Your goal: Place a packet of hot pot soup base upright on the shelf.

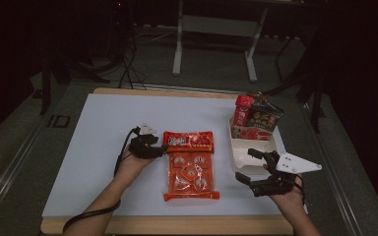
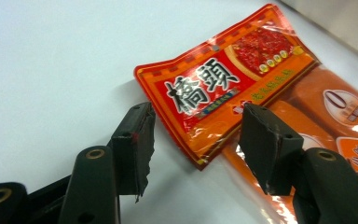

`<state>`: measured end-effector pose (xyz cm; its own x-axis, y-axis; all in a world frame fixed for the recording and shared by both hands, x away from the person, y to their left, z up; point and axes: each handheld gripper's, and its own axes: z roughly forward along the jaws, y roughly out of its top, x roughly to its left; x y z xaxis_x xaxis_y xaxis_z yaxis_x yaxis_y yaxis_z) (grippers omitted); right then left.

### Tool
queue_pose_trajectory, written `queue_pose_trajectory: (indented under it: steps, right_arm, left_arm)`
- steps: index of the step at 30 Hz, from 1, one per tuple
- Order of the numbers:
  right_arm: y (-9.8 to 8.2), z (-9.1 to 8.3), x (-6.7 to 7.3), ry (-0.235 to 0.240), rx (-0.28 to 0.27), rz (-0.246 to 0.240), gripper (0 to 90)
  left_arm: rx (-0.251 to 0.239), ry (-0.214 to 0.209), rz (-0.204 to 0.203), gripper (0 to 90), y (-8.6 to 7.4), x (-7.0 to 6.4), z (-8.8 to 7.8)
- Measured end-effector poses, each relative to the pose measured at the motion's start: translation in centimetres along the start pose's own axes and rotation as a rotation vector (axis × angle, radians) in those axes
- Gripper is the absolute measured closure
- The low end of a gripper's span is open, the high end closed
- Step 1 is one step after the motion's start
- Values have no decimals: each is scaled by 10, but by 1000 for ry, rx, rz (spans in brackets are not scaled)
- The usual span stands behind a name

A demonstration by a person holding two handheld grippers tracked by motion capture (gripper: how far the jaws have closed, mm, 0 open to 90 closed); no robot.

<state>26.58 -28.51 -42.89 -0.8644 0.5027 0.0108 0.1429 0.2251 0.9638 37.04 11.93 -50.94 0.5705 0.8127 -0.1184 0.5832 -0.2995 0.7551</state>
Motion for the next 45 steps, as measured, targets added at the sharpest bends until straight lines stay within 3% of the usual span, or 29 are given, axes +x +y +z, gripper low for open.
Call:
queue_pose_trajectory:
  steps: [7,10,13,17,25,30,36,38,39,41,45]
  right_arm:
    - [-1,5,6,4,46,-36,110]
    - [-1,7,8,2,59,-51,111]
    - [-1,7,8,7,59,-42,127]
    - [-2,6,7,5,62,-31,130]
    - [-2,4,5,11,50,-12,133]
    - [-3,3,5,14,54,-15,134]
    - [-4,4,4,17,63,-11,135]
    - [-5,6,4,21,68,-8,135]
    - [-5,6,4,22,67,-10,136]
    - [-4,6,5,23,67,-11,136]
    - [-5,7,4,20,69,-10,139]
  left_arm:
    - [-18,-23,-88,380,3,18,6]
    - [-4,-17,-93,360,4,20,11]
    - [0,-25,-112,359,4,22,18]
    - [17,-42,-107,355,5,21,26]
    - [49,-43,-122,358,5,24,40]
    - [57,-68,-123,382,4,25,49]
    - [59,-128,-133,479,5,26,51]
    - [73,-153,-111,494,7,21,53]
    - [81,-172,-104,547,8,18,55]
    - [86,-155,-86,551,9,13,56]
    - [94,-119,-98,638,12,11,58]
